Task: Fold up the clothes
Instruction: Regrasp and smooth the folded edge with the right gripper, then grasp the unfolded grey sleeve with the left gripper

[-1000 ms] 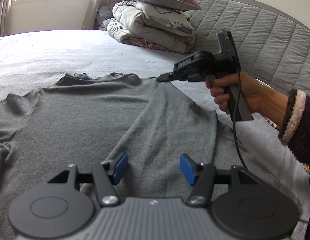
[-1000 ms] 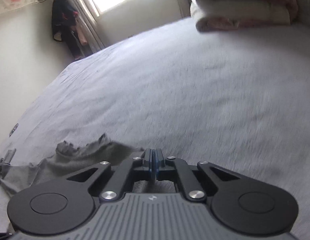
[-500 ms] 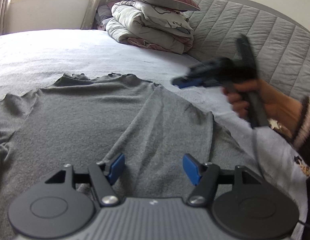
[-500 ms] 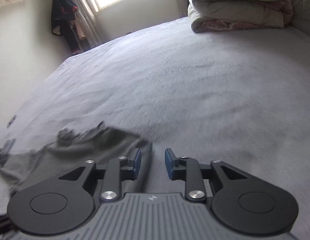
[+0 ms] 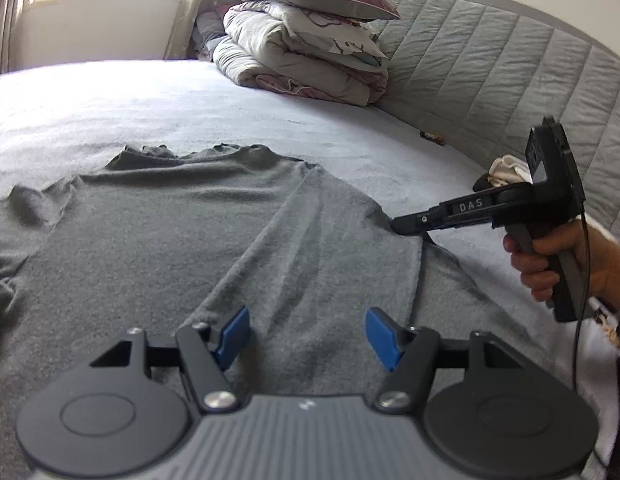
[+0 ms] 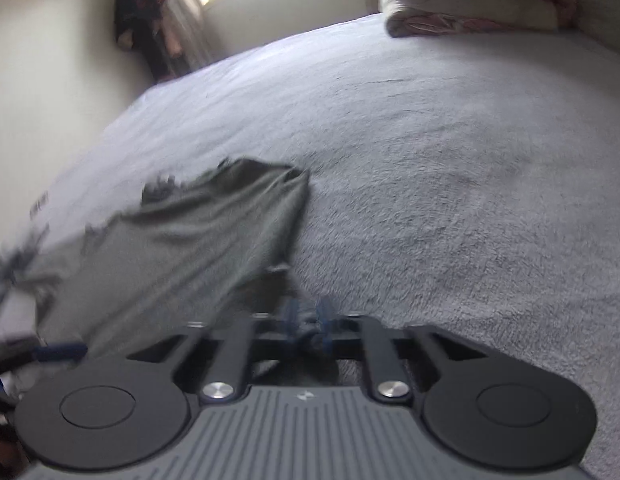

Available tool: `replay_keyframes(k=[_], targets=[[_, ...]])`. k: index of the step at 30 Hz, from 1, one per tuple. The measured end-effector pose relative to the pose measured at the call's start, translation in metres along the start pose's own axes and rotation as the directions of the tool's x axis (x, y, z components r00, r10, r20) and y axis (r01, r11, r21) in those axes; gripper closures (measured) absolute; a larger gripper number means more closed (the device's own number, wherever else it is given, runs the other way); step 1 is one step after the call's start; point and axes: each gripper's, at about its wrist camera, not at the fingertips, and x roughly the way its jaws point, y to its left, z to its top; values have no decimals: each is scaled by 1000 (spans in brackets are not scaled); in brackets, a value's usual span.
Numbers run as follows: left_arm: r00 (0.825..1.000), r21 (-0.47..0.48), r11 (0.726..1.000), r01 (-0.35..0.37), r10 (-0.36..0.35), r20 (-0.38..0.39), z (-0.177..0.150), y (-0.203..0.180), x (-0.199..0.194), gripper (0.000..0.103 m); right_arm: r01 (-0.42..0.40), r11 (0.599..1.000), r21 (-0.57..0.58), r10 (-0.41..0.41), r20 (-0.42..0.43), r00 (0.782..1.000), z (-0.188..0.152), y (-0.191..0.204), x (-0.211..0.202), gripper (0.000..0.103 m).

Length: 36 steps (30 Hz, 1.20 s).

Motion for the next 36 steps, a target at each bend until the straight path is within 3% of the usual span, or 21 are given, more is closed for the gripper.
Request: replay_keyframes(k=[4, 7, 11, 14, 17, 19, 22, 31, 33, 36], targets=[[1000, 23, 1000, -10, 11, -2, -1, -2, -5, 37, 52, 999, -7, -52, -3, 999, 0, 4, -2, 93], [1000, 19, 1000, -6, 6, 3, -1, 1, -10, 37, 76, 996, -39, -74, 55, 996, -2, 13, -7, 86], [1000, 7, 1000, 2, -2, 13, -2, 5, -14, 37, 67, 993, -97, -53, 136, 989, 3, 36, -13, 87], [1000, 16, 1000, -1, 1, 6, -7, 7, -12, 37, 49, 986, -158, -28, 129, 991, 3, 55, -1, 88], [1000, 49, 999, -8, 8, 6, -9, 3, -12, 37, 102, 975, -196, -83, 103, 991, 1, 62, 21, 89], [1000, 62, 998, -10, 9, 5, -11, 1, -13, 36, 123, 974, -190, -105, 102, 989, 0, 55, 31, 96], [1000, 74, 997, -9, 9, 7, -14, 0, -12, 35, 129, 976, -178, -111, 110, 988, 5, 48, 36, 99], [1000, 73, 997, -6, 6, 9, -15, -2, -17, 33, 117, 984, -134, -99, 136, 986, 16, 39, 44, 98], [1000, 49, 999, -11, 11, 14, -13, 0, -20, 33, 123, 987, -102, -108, 142, 984, 20, 35, 36, 91], [999, 10, 999, -38, 38, 28, -10, 5, -27, 33, 107, 992, -73, -96, 144, 985, 24, 30, 21, 89]])
